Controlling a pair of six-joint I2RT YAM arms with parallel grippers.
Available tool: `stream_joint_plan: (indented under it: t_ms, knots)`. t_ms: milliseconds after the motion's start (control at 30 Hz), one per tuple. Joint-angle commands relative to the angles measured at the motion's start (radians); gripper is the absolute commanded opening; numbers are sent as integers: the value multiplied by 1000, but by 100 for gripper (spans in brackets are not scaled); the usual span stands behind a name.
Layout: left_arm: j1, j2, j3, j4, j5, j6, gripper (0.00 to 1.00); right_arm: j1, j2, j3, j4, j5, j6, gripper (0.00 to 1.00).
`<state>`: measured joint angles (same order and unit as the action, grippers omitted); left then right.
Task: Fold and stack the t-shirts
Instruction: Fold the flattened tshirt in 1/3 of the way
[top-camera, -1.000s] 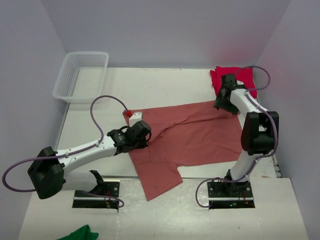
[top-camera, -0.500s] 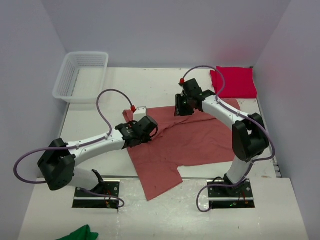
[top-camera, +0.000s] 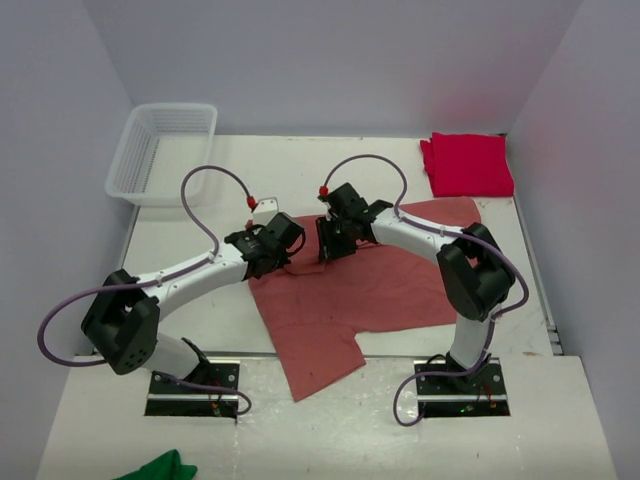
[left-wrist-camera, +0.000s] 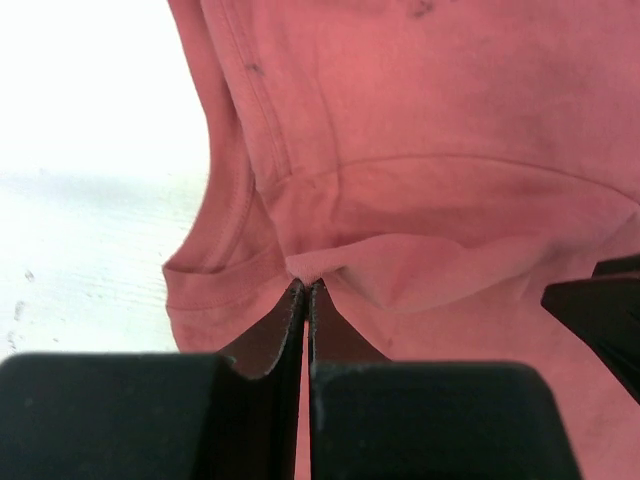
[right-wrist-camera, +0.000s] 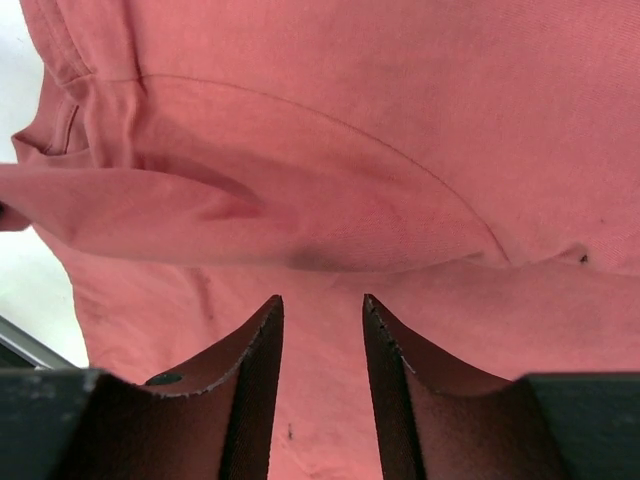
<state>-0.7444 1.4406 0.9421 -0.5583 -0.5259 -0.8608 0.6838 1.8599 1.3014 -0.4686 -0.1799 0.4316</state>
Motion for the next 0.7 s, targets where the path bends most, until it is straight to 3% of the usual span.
stream_joint_plan:
  t_ms: [0, 667]
  knots:
    - [28, 4, 41, 32, -34, 46, 0, 5, 10, 2, 41, -20, 24, 38]
    - [129, 109, 104, 138, -17, 140, 0, 51, 36, 12, 27, -6, 35, 35]
